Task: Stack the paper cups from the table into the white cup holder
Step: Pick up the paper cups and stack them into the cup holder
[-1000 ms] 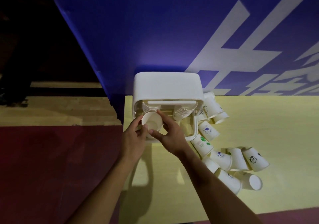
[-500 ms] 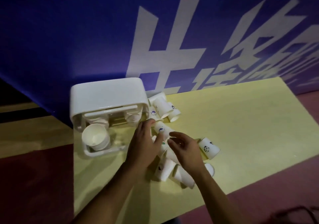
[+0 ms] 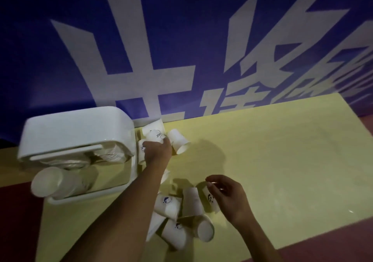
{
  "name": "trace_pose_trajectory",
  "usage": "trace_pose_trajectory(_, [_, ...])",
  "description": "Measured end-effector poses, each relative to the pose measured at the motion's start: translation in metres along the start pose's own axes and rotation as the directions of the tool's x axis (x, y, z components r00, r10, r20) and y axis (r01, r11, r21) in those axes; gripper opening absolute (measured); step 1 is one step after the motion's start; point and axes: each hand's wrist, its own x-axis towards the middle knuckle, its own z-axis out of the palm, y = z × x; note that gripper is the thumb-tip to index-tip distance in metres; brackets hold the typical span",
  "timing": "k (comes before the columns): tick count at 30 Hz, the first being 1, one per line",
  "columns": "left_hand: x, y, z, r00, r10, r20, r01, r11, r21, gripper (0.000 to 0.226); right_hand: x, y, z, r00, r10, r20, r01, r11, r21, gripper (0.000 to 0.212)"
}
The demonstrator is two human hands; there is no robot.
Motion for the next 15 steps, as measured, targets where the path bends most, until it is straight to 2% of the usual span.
trace_pose_trajectory(5, [0.008,0.001,0.006,0.997,-0.075,-0.035,0.072,0.995,-0.071,0.083,0.042,0.006,-0.011,0.996,0.016,0.086,-0.012,0.999,-0.040,0.007])
trace_pose_trajectory(8, [0.011,0.005,0.010,0.999,-0.046,-0.001,0.046,0.999,-0.010,0.089,0.078,0.002,-0.008,0.995,-0.003,0.100,0.014,0.994,-0.106,0.016])
trace_pose_trajectory(12, [0.016,0.012,0.022,0.997,0.069,0.030,-0.073,0.982,0.172,0.090,0.134,-0.008,-0.002,0.999,-0.025,0.020,0.028,0.981,-0.191,0.050])
trace_pose_trajectory(15, [0.018,0.012,0.033,0.991,0.121,0.059,-0.132,0.953,0.271,0.090,0.172,-0.013,0.002,0.999,-0.016,0.038,0.026,0.965,-0.261,0.079])
